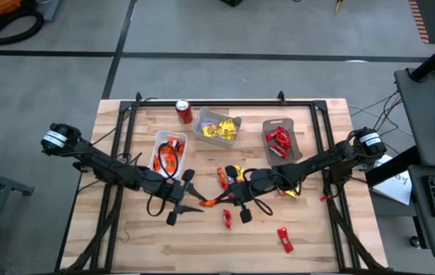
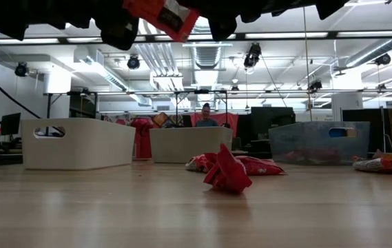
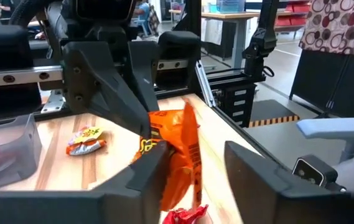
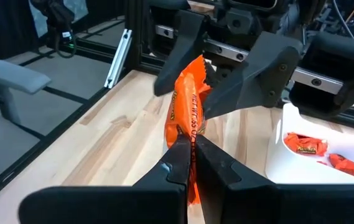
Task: Sort candy
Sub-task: Put the orange chocolate into the white bin
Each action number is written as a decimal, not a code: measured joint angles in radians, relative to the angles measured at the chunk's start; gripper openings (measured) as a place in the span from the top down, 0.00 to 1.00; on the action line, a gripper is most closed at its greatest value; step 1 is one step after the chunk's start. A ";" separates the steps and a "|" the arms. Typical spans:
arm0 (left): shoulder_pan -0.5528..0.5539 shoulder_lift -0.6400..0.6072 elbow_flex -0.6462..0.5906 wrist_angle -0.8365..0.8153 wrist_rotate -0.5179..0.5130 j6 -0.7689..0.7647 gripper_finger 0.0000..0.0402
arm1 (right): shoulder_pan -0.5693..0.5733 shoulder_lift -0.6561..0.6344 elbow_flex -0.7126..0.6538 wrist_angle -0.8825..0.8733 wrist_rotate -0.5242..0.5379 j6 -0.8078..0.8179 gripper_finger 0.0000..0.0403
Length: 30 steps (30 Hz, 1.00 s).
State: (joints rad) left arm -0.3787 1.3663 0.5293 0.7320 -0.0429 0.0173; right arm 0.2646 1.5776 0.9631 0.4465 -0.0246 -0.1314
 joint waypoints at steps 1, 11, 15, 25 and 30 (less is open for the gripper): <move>0.002 0.000 0.000 -0.003 0.000 0.000 0.68 | 0.000 0.000 0.000 0.000 0.000 0.000 0.97; 0.026 -0.005 0.000 -0.040 -0.038 0.008 0.98 | -0.019 0.000 -0.001 -0.002 0.000 0.110 0.93; 0.027 -0.044 0.000 -0.140 -0.087 -0.007 0.99 | -0.032 0.000 -0.001 -0.023 0.011 0.158 0.83; 0.027 -0.323 0.000 -0.648 -0.366 -0.131 1.00 | -0.037 -0.005 -0.001 -0.080 0.211 0.192 0.60; 0.033 -0.457 0.059 -1.117 -0.587 -0.327 1.00 | -0.036 -0.005 -0.001 -0.083 0.209 0.192 0.55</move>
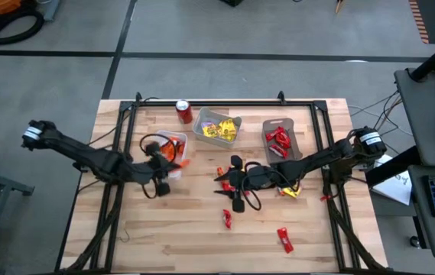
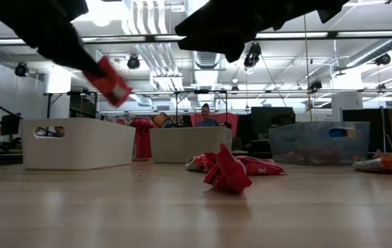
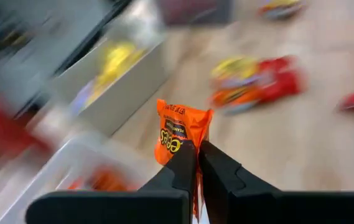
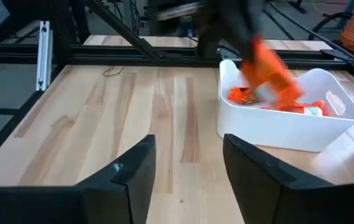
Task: Sort candy
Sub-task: Put the orange chocolate into the white bin, then put the yellow candy into the gray bin
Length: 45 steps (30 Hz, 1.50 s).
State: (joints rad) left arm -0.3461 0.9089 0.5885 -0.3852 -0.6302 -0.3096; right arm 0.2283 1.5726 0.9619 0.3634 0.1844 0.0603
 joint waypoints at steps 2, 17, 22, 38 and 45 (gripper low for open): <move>0.016 -0.024 0.029 -0.171 -0.042 -0.120 1.00 | 0.000 0.000 0.000 0.000 0.000 0.000 0.54; 0.170 0.095 0.044 -0.470 0.064 -0.398 0.94 | 0.000 -0.001 0.000 -0.008 0.001 0.052 0.54; 0.170 0.166 0.077 -0.472 0.065 -0.378 0.84 | 0.000 -0.001 0.000 -0.015 0.001 0.076 0.54; 0.146 0.259 0.197 -0.419 0.064 -0.222 0.72 | 0.000 -0.002 -0.001 -0.134 0.000 0.325 0.54; 0.068 0.222 0.183 -0.163 0.102 0.008 0.75 | 0.000 -0.002 -0.001 -0.371 -0.009 0.610 0.56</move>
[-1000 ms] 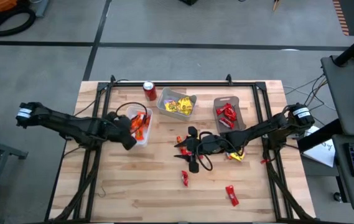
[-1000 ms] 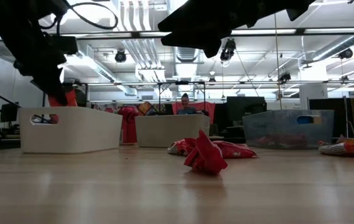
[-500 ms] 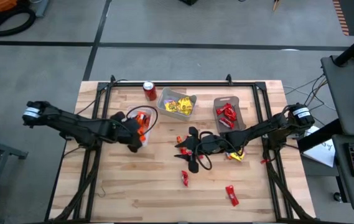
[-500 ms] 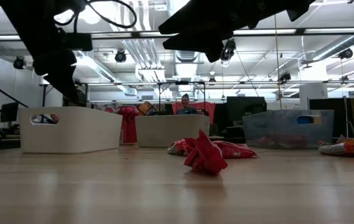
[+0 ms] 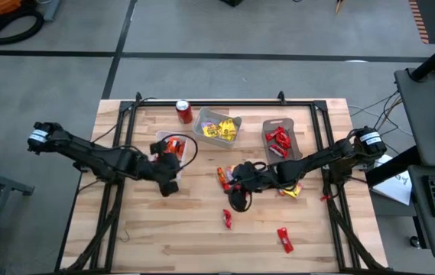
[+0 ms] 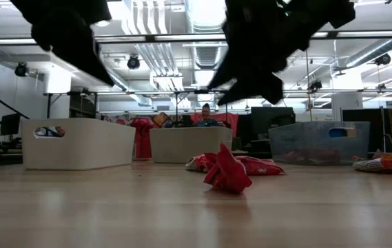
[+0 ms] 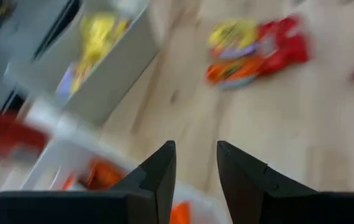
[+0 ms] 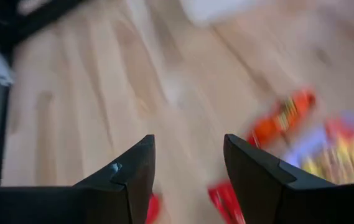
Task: Sort candy
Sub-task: Put the yellow candy into the gray bin
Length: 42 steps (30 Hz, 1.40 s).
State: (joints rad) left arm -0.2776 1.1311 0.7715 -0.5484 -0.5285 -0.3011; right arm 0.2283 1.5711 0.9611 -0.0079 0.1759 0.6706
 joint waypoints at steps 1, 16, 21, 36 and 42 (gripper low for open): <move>-0.010 -0.001 0.000 0.035 0.007 0.032 0.75 | 0.000 0.000 0.000 -0.043 -0.006 0.043 0.56; -0.036 0.066 -0.002 0.142 0.017 0.125 0.78 | 0.059 -0.007 0.223 -0.942 -0.226 0.367 0.63; -0.036 0.101 -0.002 0.147 0.016 0.125 0.78 | 0.093 -0.008 0.259 -1.132 -0.202 0.332 0.63; -0.035 0.128 -0.002 0.160 0.015 0.125 0.78 | 0.125 -0.008 0.091 -1.251 -0.356 0.423 0.48; -0.035 0.128 -0.002 0.164 0.015 0.125 0.78 | 0.125 -0.009 -0.008 -1.177 -0.324 0.414 0.47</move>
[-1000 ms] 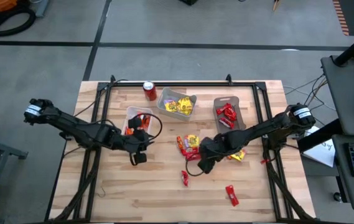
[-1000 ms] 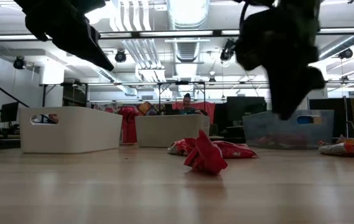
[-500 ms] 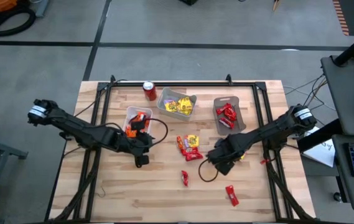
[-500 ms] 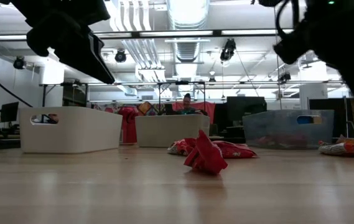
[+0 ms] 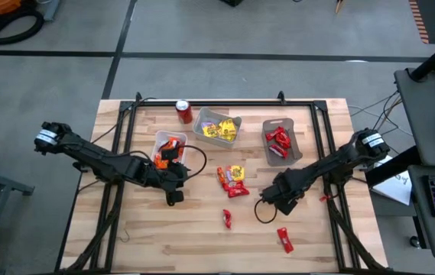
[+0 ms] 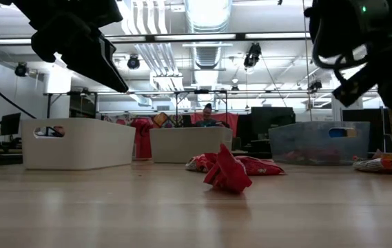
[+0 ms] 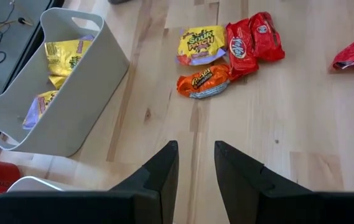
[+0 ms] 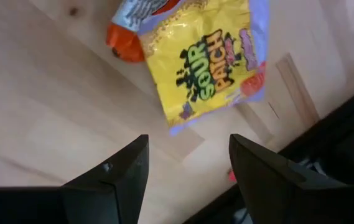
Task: Sort candy
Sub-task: Put the yellow candy into the gray bin
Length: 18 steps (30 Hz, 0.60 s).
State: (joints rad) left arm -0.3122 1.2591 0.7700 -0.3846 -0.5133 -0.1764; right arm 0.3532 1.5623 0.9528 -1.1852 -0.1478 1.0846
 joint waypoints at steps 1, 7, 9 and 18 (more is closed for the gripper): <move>0.000 0.000 0.000 0.000 0.000 0.000 0.78 | 0.000 0.000 -0.014 0.018 0.000 -0.003 0.47; 0.000 0.000 0.000 0.002 0.000 0.000 0.78 | 0.000 0.000 -0.058 0.079 0.042 -0.009 0.48; 0.000 0.000 0.000 0.003 0.000 0.000 0.78 | 0.000 0.000 -0.074 0.105 0.081 -0.011 0.48; 0.000 0.000 0.000 0.014 -0.002 0.000 0.78 | 0.000 0.000 -0.130 0.149 0.110 0.001 0.64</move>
State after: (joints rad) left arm -0.3122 1.2591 0.7700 -0.3708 -0.5155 -0.1764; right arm 0.3534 1.5621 0.8227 -1.0361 -0.0381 1.0856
